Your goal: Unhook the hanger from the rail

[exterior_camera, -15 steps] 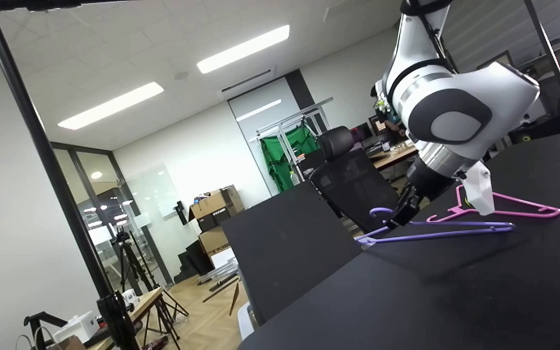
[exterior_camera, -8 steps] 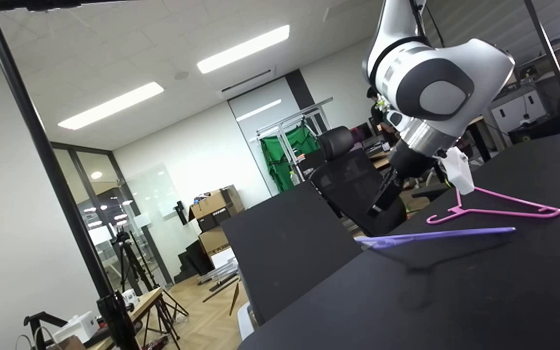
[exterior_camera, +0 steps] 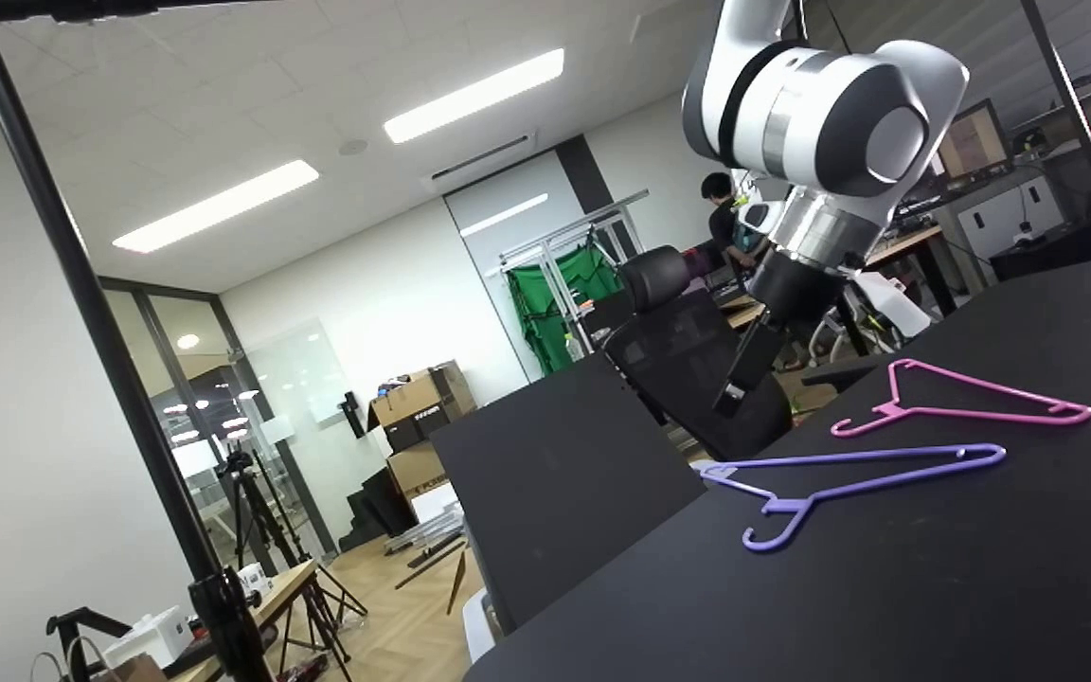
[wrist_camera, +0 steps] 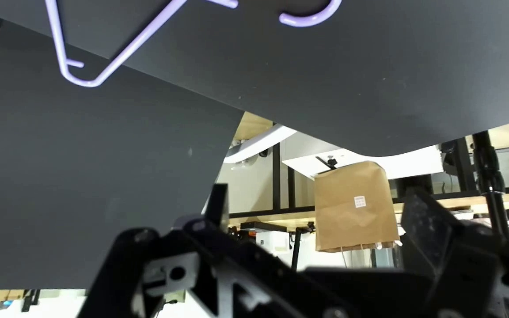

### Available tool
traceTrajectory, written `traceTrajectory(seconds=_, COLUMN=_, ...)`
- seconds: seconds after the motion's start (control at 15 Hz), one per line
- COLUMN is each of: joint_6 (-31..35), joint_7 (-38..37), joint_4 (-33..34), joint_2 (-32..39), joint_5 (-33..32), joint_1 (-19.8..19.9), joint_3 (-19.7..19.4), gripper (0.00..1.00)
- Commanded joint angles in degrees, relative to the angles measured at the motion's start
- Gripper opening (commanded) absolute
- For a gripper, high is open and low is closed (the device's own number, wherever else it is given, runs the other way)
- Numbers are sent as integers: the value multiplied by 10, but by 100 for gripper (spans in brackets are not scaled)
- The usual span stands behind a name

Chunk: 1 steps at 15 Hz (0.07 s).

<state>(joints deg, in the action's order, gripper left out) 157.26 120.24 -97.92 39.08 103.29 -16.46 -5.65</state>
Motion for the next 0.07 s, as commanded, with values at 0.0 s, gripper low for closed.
traceTrajectory(seconds=0.0, joint_6=-2, joint_7=-7, joint_4=-4, joint_2=-2, joint_5=-6, joint_1=0, joint_3=0, gripper=100)
